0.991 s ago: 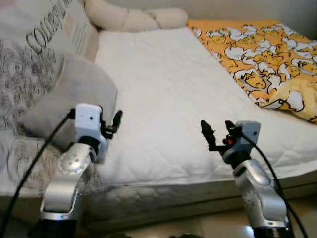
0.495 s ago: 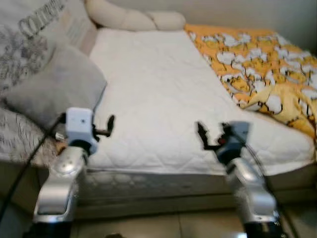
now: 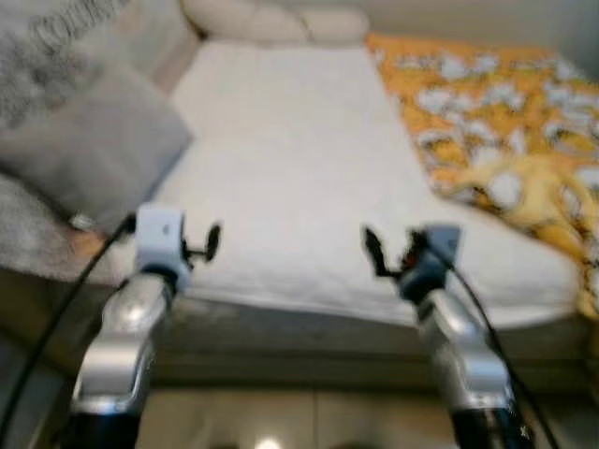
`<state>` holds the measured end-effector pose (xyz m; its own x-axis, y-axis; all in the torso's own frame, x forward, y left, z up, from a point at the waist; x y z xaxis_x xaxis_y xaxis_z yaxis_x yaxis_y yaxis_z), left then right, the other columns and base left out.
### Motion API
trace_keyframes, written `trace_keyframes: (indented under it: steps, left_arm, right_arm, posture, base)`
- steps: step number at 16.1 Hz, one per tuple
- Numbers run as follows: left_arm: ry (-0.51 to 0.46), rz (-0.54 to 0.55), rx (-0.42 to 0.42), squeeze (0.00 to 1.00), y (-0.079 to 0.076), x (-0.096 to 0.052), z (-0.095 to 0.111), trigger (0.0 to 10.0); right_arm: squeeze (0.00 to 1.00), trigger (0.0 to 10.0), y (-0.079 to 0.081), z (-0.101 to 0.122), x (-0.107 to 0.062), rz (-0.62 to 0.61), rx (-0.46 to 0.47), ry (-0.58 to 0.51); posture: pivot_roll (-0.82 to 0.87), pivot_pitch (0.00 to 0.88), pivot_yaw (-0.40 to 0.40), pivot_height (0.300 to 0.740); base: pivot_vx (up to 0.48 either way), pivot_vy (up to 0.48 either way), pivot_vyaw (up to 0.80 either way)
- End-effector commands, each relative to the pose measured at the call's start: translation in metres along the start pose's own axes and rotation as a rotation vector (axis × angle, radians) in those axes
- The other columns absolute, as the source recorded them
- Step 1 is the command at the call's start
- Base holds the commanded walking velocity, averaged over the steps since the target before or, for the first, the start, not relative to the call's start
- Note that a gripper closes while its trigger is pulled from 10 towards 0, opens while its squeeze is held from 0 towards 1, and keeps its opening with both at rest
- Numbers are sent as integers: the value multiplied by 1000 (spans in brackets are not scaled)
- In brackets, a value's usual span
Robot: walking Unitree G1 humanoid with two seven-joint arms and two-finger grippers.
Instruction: Clean up the room
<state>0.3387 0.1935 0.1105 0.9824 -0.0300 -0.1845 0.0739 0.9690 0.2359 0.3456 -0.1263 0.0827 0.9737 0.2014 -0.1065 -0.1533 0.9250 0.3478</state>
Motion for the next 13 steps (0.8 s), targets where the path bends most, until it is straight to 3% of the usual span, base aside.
trace_keyframes:
  steps: [1,8,13]
  left_arm:
    - [-11,-12,8,867,-4,2,5,10000]
    - [-9,2,48,859,6,1,7,10000]
    - [-8,-4,49,859,4,2,7,10000]
  right_arm:
    - [1000,10000,-11,3,0,-35,-10,-10]
    - [1000,10000,-10,-5,0,-68,52,-4]
    - [1000,10000,-14,-1,2,-91,37,-16]
  posture:
    - [-31,0,-33,740]
    - [-10,0,-17,740]
    - [-25,0,-11,740]
  base:
    - [0,-450,0]
    - [0,-449,0]
    - [0,-450,800]
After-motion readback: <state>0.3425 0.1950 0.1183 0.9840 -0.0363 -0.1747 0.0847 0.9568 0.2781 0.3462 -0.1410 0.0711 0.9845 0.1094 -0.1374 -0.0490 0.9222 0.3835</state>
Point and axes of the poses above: a point about 5 cm out from each wrist's last joint towards the gripper, its own x axis pointing out of the wrist towards the gripper, its own z axis along the axis of the wrist's last joint, y = z × x, the point moved 6 cm from there along x, pointing out of the wrist towards the gripper, and after that the axes turned 7 degrees about x, right-handed, at the moved point
